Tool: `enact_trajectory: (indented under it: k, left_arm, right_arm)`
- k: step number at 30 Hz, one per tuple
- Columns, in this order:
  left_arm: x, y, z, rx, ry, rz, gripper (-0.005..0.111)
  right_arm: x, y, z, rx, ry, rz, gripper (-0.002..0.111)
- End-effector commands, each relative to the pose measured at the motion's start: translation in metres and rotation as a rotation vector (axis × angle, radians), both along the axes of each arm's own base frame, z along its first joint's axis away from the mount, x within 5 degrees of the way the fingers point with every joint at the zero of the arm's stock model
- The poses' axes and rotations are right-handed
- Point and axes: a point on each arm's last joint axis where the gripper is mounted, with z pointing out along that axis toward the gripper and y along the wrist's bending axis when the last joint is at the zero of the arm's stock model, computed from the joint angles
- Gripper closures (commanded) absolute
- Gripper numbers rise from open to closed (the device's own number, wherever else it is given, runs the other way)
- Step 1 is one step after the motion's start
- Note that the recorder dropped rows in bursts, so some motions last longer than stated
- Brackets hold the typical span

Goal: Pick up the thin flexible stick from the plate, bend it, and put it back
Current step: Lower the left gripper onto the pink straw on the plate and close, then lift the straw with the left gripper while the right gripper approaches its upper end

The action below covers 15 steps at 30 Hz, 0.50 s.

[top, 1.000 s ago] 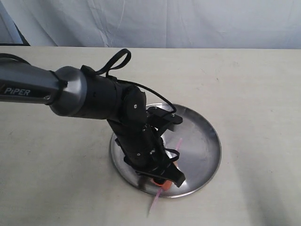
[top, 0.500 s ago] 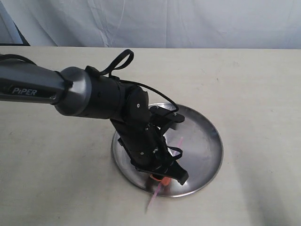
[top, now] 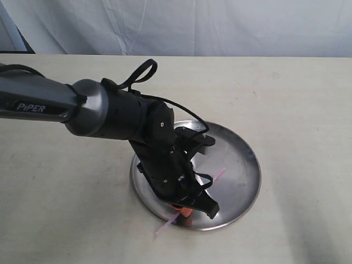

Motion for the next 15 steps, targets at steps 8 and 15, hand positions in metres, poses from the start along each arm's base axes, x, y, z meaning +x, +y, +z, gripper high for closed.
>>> enact_trajectory:
  k: [8, 15]
  left_arm:
    - [0.001, -0.002, 0.031, -0.046, -0.070, -0.040, 0.107]
    - [-0.001, 0.003, 0.058, -0.076, -0.118, -0.068, 0.107]
  right_arm:
    - [0.000, 0.000, 0.000, -0.003, 0.000, 0.005, 0.104]
    - [0.000, 0.000, 0.004, 0.033, -0.042, 0.006, 0.104]
